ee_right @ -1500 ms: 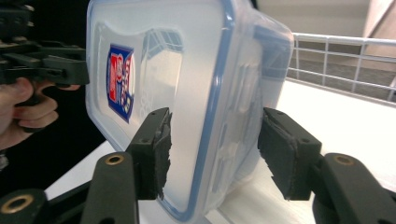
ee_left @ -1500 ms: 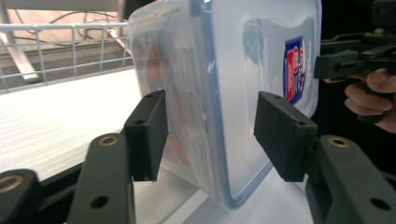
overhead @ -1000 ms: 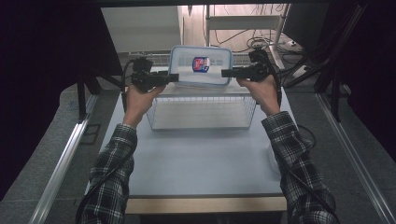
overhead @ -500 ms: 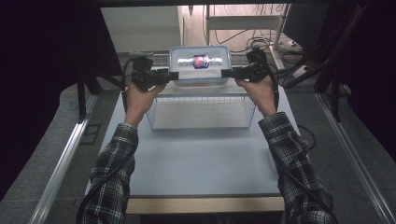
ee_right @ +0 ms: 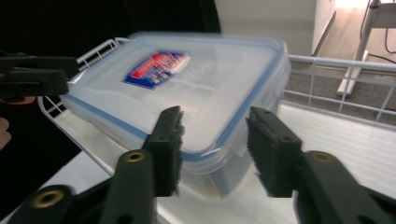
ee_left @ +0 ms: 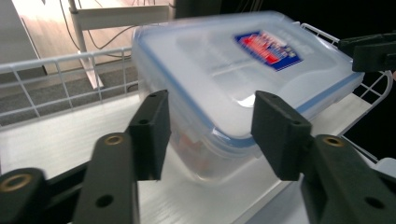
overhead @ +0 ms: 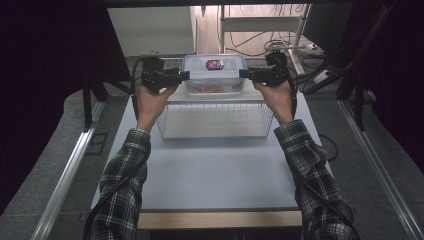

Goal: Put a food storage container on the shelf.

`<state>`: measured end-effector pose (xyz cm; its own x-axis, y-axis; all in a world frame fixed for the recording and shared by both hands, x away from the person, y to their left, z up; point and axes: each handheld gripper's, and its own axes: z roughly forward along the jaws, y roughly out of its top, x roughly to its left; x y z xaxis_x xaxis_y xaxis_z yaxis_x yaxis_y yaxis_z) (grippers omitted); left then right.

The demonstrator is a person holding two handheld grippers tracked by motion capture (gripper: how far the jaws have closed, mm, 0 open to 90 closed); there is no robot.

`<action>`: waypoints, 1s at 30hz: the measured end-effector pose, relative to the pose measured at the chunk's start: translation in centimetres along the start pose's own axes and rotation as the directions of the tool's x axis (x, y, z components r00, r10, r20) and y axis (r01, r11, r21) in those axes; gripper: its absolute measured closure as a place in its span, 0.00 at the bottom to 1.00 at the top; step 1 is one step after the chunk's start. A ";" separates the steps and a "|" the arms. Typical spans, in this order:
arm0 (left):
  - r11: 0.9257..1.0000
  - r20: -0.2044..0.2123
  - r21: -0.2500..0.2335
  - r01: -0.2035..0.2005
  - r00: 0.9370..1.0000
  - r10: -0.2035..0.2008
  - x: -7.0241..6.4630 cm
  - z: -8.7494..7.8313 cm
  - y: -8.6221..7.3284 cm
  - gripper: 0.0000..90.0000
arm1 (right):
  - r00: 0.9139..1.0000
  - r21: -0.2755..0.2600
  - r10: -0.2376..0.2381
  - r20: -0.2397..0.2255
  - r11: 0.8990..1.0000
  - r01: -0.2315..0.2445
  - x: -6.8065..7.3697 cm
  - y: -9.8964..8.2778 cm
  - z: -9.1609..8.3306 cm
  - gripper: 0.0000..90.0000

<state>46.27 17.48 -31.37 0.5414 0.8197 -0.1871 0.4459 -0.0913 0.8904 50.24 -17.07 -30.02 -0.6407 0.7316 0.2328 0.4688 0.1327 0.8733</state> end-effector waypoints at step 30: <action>0.993 0.173 -0.032 -0.110 0.978 0.114 -3.8 -4.1 -6.6 0.25 | 0.979 -0.014 -0.201 -0.045 0.980 0.200 3.0 -5.0 -4.0 0.40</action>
<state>38.34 17.33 -34.85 0.7038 0.6936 -0.1537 0.3611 -0.1629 0.9182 43.50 -18.19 -31.97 -0.7482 0.6596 0.0718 0.3228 0.2673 0.9079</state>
